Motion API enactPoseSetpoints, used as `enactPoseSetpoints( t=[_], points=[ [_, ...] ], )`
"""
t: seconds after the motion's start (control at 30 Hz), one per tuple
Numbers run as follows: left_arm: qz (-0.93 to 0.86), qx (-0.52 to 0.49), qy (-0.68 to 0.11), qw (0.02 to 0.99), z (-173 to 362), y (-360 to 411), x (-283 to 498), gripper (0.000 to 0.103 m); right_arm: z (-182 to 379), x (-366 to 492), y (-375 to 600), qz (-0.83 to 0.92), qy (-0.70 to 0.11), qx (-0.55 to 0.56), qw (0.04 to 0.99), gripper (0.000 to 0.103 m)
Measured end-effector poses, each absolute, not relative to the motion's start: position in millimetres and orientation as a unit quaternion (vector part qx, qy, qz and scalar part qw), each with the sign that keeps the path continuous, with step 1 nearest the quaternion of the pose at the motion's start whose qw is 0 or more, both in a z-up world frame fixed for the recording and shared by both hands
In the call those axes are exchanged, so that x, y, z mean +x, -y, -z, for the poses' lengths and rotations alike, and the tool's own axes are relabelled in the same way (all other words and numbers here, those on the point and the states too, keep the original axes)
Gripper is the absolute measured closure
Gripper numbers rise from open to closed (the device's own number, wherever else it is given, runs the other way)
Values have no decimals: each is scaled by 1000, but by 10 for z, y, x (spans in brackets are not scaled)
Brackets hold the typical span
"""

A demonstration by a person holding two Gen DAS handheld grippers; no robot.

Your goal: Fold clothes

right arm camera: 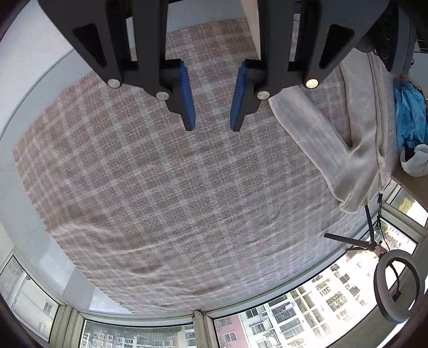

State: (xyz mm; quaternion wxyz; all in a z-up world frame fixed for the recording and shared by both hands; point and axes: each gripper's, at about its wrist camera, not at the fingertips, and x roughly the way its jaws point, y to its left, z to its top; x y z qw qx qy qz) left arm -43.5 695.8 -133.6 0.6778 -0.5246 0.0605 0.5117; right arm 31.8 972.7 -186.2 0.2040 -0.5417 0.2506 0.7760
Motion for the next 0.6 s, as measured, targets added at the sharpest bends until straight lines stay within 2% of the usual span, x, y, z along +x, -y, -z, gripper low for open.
enactPoseSetpoints(
  t=[0.17, 0.33, 0.47, 0.6],
  points=[
    [-593, -529, 20, 607, 1144, -5566, -1005, 101, 1997, -204, -9340, -783, -221, -564, 142, 76],
    [-670, -563, 83, 477, 1393, -4265, -1285, 102, 2117, -1061, -8768, -797, -182, -572, 62, 76],
    [-692, -574, 85, 430, 1581, -3819, -1169, 102, 2279, -1869, -8330, -806, -121, -579, 31, 76],
    [-693, -582, 77, 419, 1710, -3652, -1005, 102, 2534, -2473, -8094, -787, -107, -606, 26, 76]
  ],
)
